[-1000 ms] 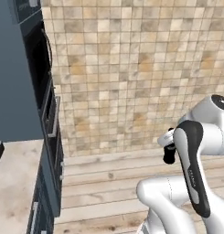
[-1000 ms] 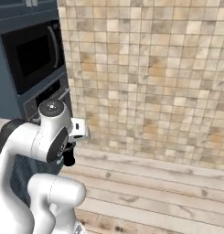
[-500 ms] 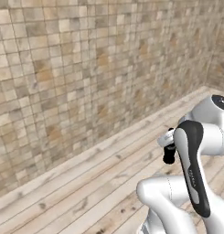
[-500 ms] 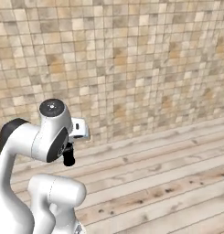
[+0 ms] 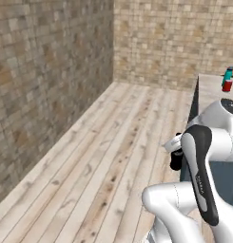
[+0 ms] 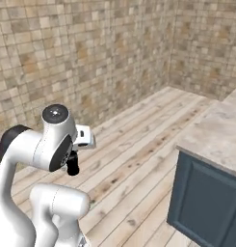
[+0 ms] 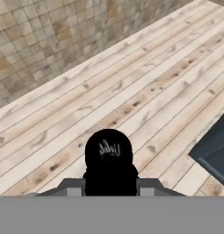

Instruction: Move the drinks to the dining counter.

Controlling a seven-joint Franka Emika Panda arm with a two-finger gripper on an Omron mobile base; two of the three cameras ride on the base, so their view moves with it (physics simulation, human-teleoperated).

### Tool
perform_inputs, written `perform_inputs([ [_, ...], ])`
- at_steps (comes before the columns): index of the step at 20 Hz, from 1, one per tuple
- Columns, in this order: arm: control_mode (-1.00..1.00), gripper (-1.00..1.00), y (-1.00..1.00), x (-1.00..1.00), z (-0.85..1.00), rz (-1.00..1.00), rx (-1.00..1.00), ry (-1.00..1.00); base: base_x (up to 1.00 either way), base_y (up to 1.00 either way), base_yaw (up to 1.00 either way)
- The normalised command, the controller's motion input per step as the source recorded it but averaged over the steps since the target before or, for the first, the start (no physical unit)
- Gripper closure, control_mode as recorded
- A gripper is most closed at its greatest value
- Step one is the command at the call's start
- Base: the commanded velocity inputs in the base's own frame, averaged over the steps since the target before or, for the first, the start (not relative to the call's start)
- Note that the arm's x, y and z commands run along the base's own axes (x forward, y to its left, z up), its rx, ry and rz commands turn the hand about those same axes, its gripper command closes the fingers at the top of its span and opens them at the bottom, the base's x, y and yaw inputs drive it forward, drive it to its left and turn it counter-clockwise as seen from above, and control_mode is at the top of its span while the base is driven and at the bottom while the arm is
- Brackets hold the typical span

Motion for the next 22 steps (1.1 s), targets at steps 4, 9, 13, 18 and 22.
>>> perform_inputs([
  [4,1.0,1.0,0.0,0.0,0.0,0.0,0.0,0.0,0.66,0.03,-0.65],
  [9,1.0,1.0,0.0,0.0,0.0,0.0,0.0,0.0,1.0,0.58,-0.49],
  [13,1.0,1.0,0.0,0.0,0.0,0.0,0.0,0.0,0.97,0.76,-0.51],
  [18,1.0,1.0,0.0,0.0,0.0,0.0,0.0,0.0,0.85,0.58,-0.56],
  [22,1.0,1.0,0.0,0.0,0.0,0.0,0.0,0.0,0.71,0.35,-0.64],
])
